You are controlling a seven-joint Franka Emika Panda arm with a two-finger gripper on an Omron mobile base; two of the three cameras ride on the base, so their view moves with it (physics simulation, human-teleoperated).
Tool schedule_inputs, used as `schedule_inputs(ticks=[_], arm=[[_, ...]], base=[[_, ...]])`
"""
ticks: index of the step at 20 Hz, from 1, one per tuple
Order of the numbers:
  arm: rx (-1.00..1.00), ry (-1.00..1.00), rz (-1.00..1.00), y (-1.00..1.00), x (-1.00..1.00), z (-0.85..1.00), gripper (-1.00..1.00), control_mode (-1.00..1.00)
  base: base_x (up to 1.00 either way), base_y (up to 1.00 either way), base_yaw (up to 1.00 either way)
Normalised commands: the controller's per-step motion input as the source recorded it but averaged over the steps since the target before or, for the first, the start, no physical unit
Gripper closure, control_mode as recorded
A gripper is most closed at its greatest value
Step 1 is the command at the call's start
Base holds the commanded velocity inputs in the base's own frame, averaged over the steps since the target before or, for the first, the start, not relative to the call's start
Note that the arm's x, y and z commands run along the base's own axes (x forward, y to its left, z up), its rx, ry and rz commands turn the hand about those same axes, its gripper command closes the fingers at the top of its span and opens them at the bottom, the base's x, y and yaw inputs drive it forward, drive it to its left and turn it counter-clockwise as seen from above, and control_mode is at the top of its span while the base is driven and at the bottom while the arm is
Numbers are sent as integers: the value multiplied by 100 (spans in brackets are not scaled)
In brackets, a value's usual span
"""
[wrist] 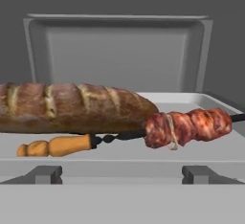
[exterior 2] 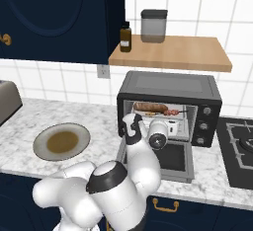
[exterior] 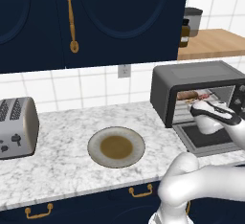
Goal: Pick up the kebab skewer and baguette bread, and place them inside the toaster oven. Close the toaster oven door and start by setting the timer.
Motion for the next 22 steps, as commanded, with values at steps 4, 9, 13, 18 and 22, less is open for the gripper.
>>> schedule_inputs(ticks=[4, 9, 13, 18, 22], arm=[[0, 0, 0, 0, 25, 0, -100, -100], [0, 0, 0, 0, 14, 0, -100, -100], [0, 1, 0, 0, -3, 0, -100, -100], [0, 2, 0, -22, -51, 6, -100, -100], [0, 6, 0, -40, -73, 16, -100, -100]], base=[[0, 0, 0], [0, 0, 0], [0, 0, 0], [0, 0, 0], [0, 0, 0]])
